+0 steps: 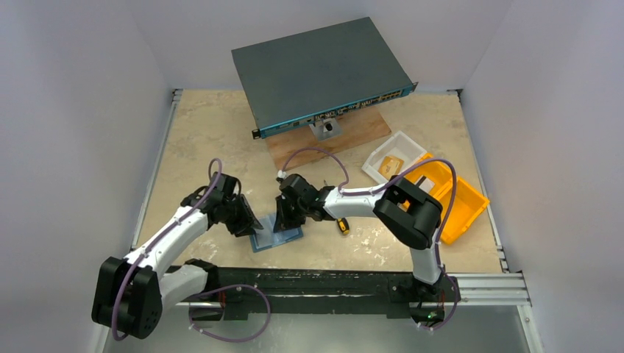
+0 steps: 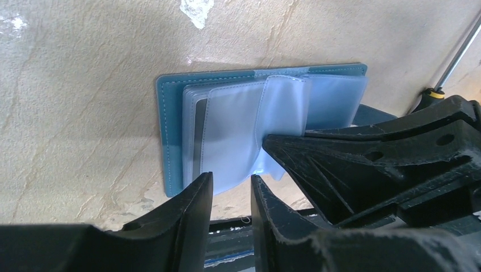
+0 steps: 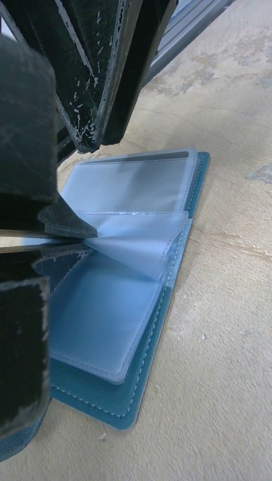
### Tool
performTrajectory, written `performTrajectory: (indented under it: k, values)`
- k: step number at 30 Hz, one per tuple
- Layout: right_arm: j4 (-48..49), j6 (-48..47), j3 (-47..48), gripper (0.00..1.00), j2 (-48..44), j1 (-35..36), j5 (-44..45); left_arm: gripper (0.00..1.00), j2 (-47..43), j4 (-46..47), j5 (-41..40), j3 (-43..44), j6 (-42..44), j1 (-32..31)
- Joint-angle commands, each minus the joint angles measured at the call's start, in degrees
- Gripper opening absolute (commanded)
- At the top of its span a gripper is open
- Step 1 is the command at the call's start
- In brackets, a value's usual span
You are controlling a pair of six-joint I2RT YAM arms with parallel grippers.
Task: Take the credit cards out of the card holder
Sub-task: Remove the credit card from the card holder.
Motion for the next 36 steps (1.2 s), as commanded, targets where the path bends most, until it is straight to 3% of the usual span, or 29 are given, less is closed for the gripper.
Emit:
performTrajectory:
  k: [1,20,27,36]
  values:
    - [-2.0,-0.4,-2.21,0.02,2.54,-0.21,0.71,0.3,0.87,1.64,-2.41,-0.57,0.3,-1.07]
    - [-1.38,-0.55,-2.34,0.01,2.94,-0.93,-0.23,0.29,7.29,6.39,-4.13,-1.41,-1.66,-5.95]
    - [-1.39,-0.79,-2.23,0.01,3.1,-0.93,-0.4,0.24,7.14,5.59,-4.58,0.15,-1.78,-7.03]
    - [-1.43,-0.89,-2.0,0.01,3.28,-0.93,-0.49,0.27,3.98,3.78,-4.16,1.66,-1.08,-7.76]
